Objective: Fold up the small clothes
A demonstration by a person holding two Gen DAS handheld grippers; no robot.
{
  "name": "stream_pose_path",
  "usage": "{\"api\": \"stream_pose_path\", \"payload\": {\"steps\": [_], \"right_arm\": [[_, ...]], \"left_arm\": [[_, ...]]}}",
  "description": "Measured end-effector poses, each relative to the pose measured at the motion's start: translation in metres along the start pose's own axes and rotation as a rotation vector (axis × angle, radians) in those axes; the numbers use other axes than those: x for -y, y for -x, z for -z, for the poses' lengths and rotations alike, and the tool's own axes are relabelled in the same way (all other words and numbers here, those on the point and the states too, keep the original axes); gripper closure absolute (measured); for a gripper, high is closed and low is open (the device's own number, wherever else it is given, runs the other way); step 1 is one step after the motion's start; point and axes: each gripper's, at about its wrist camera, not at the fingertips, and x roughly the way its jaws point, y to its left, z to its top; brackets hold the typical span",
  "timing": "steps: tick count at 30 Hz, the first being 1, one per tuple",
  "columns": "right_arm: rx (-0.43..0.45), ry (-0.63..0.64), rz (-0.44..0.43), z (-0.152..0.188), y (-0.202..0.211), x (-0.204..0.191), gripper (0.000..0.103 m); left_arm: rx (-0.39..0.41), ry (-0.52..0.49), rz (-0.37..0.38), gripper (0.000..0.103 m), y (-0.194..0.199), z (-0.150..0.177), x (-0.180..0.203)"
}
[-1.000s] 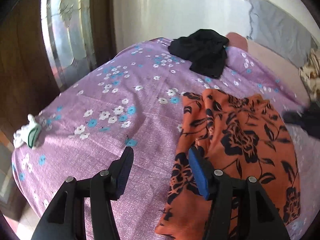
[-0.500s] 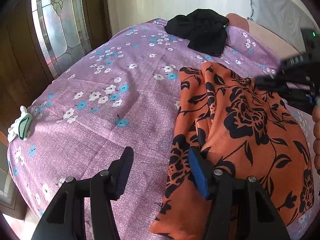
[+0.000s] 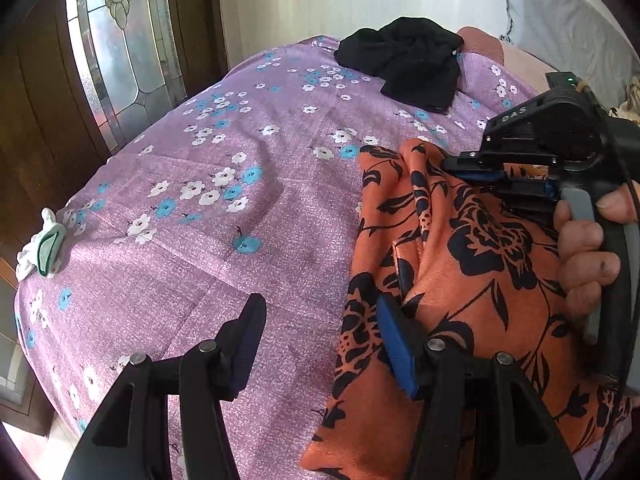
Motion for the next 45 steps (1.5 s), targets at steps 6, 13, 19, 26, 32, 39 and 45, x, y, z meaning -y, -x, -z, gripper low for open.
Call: {"api": "stream_pose_path", "payload": {"steps": [6, 13, 19, 26, 32, 39, 45], "right_arm": [[0.011, 0.029, 0.006, 0.018, 0.034, 0.0, 0.097], [0.06, 0.115, 0.017, 0.057, 0.107, 0.004, 0.095], [0.06, 0.112, 0.045, 0.099, 0.148, 0.031, 0.095], [0.037, 0.11, -0.004, 0.15, 0.149, 0.06, 0.097], [0.084, 0.204, 0.045, 0.168, 0.15, 0.056, 0.098], [0.044, 0.238, 0.07, 0.155, 0.162, 0.043, 0.097], [0.144, 0.239, 0.06, 0.138, 0.201, 0.044, 0.094]], "left_arm": [[0.008, -0.003, -0.011, 0.045, 0.001, 0.001, 0.001], [0.01, 0.002, -0.018, 0.045, 0.002, 0.001, 0.001], [0.017, -0.002, -0.029, 0.045, 0.002, 0.002, 0.001], [0.024, -0.008, -0.043, 0.044, 0.001, 0.004, 0.002], [0.024, -0.002, -0.05, 0.042, 0.0, 0.004, 0.0], [-0.093, 0.132, 0.206, 0.039, -0.009, -0.021, -0.033], [-0.116, 0.25, 0.43, 0.03, -0.014, -0.042, -0.061]]}}
